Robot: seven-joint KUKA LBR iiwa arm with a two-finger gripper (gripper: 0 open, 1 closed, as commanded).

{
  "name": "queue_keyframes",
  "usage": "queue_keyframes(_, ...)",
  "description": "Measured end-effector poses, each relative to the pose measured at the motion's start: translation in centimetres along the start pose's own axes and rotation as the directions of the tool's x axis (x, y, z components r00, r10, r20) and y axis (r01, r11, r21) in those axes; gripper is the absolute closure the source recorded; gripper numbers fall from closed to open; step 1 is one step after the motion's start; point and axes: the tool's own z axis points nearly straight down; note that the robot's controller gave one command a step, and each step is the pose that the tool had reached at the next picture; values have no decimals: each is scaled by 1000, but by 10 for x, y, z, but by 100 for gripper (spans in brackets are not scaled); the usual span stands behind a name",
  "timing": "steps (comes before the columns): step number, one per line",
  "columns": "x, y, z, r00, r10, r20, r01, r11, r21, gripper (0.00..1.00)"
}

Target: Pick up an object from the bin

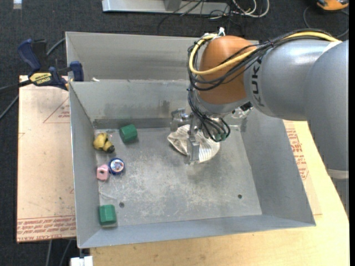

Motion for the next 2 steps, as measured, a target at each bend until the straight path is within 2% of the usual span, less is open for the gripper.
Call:
queue_keyframes(1,14,-42,44,998,53,-13,-53,999,2,0)
queue_keyframes(2,-3,-33,26,992,126,4,-126,992,-2,100)
